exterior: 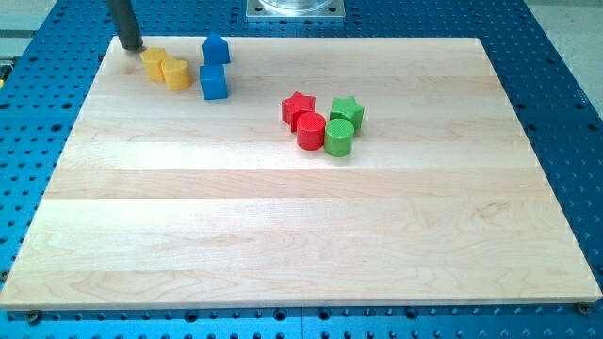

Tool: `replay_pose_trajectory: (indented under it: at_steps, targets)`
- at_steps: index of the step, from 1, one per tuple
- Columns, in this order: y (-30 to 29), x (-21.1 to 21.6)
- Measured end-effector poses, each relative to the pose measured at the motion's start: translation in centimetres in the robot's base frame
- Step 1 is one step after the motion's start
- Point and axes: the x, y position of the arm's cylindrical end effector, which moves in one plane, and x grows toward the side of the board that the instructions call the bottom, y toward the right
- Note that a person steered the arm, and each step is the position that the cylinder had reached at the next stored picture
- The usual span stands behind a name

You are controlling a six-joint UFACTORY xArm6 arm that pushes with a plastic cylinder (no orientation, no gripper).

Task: Separate yellow hexagon from the yellow heart

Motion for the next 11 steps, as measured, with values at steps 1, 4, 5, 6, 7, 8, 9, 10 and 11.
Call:
replay_pose_trajectory:
  at_steps: [1, 4, 5, 6, 7, 8, 9, 10, 11]
  targets:
    - [2.2, 8.3]
    - [-4.6, 1.6]
    - [1.5, -2.4]
    - [4.1, 1.1]
    - [4.5, 7.4]
    - [5.3, 2.0]
    - [9.6, 3.1]
    - [11.3, 13.3]
    - [10.9, 14.1]
